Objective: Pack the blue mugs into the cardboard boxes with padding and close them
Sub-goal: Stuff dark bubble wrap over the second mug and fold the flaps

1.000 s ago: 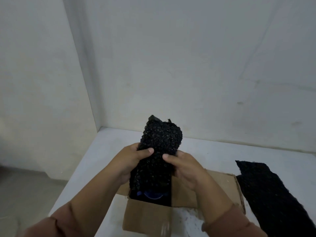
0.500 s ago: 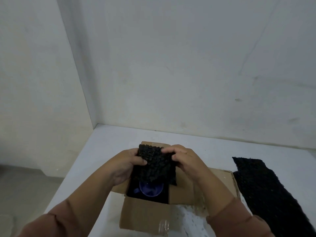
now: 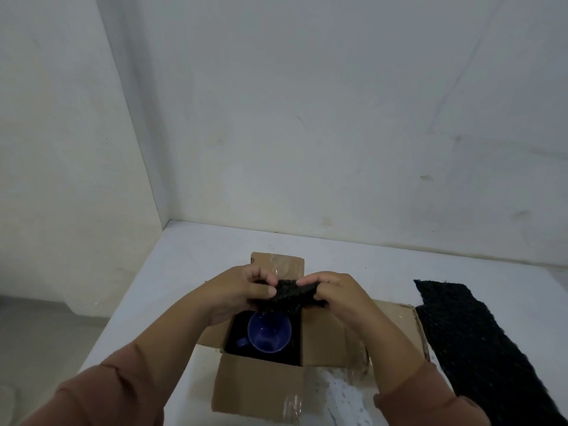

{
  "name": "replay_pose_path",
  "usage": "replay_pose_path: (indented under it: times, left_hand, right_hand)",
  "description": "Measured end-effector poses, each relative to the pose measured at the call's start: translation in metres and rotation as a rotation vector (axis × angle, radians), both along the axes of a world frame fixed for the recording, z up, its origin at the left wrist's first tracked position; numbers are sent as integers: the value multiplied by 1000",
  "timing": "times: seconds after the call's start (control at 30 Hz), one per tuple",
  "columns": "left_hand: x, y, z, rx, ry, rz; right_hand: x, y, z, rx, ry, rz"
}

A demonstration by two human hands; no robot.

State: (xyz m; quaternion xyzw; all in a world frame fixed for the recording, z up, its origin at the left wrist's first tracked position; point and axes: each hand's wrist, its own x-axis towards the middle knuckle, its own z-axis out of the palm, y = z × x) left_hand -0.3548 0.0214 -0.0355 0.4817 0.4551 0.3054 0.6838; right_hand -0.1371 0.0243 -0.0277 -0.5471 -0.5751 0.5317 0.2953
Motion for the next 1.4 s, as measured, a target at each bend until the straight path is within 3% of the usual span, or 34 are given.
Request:
replay_pose_path:
  times: [0.07, 0.13, 0.23, 0.3, 0.5, 0.6, 0.8, 0.97, 1.17, 1.4]
  left_hand:
    - [7, 3, -8, 178, 331, 7]
    - [18, 6, -13, 314, 581, 17]
    - [36, 10, -23, 470, 753, 76]
    - [42, 12, -31, 581, 854, 69]
    - [44, 11, -53, 726, 918, -29]
    - [40, 5, -50, 731, 784, -132]
    - [35, 2, -58, 1021, 1129, -252]
    - [37, -9, -48, 1156, 1243, -261]
    - [46, -2, -49, 1026, 1357, -338]
    - [48, 5, -49, 1026, 1440, -419]
  right_hand:
    - [2, -1, 1, -50, -16, 24]
    - [0, -4, 1, 38, -185, 19]
    - [-13, -12, -5, 207, -541, 33]
    - [-24, -20, -15, 252, -662, 42]
    - [-41, -42, -36, 530, -958, 147]
    - [-45, -49, -41, 618, -1056, 197]
    - [-51, -50, -44, 569, -1094, 258]
    - [-49, -45, -30, 519, -1131, 337]
    - [-52, -47, -34, 500, -1179, 390]
    - [-41, -44, -33, 608, -1242, 436]
